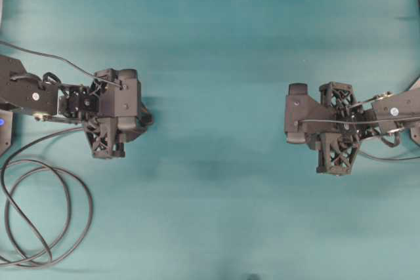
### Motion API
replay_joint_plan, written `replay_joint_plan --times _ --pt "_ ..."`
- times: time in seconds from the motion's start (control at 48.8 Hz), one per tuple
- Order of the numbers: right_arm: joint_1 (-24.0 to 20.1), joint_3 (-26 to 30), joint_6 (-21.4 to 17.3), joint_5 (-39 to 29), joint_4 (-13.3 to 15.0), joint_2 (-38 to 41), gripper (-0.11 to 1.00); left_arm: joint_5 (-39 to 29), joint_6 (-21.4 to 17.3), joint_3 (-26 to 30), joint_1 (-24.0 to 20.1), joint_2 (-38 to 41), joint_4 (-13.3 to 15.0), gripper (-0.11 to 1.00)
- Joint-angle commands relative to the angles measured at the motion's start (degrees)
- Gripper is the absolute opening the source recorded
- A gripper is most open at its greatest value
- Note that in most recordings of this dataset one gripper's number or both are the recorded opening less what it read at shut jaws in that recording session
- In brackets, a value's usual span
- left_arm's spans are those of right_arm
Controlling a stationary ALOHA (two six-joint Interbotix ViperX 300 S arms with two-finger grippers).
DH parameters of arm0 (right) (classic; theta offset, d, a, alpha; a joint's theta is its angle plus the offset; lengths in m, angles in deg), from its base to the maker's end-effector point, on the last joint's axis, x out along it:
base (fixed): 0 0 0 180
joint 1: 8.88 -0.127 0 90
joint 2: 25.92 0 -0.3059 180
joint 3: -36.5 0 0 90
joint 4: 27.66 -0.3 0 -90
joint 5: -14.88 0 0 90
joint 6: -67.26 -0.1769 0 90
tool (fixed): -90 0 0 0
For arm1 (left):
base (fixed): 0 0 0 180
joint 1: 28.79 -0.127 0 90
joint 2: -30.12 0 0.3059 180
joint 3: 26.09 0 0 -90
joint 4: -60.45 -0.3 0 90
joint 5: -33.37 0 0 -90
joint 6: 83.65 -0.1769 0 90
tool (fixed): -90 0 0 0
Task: Insert the USB using both arms.
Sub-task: 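Lift both held connectors and rotate them to face each other midair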
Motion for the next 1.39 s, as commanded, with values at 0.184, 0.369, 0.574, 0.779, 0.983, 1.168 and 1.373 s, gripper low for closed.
replay_joint_plan --times 0.184,0.369,0.574,0.779,0.983,1.168,1.373 --pt "-0.18 1.05 0.09 0.70 0.18 0.09 0.20 -1.76 -1.05 0.35 1.49 -0.18 -0.53 0.27" --pt "-0.18 1.14 0.26 0.70 0.18 -0.18 0.20 -2.20 -2.20 0.18 3.25 -0.70 -1.32 0.22" --pt "-0.26 1.14 0.97 -0.09 0.44 -1.58 0.20 -3.69 -2.55 0.35 3.34 -2.29 -1.23 0.22" --pt "-0.26 1.85 3.52 -4.92 2.20 -9.32 0.20 -7.21 -2.20 1.76 3.52 -9.05 -1.05 0.22" --pt "-0.62 3.25 4.31 -13.45 8.17 -16.44 0.20 -13.18 1.14 3.25 3.87 -15.12 0.79 0.22" --pt "-1.23 3.78 4.04 -16.61 12.48 -18.46 0.20 -13.71 11.34 5.89 4.92 -16.79 2.29 0.22" --pt "-3.60 4.66 1.23 -16.61 17.40 -18.46 0.20 -11.25 26.98 7.56 6.86 -16.87 2.72 0.22"
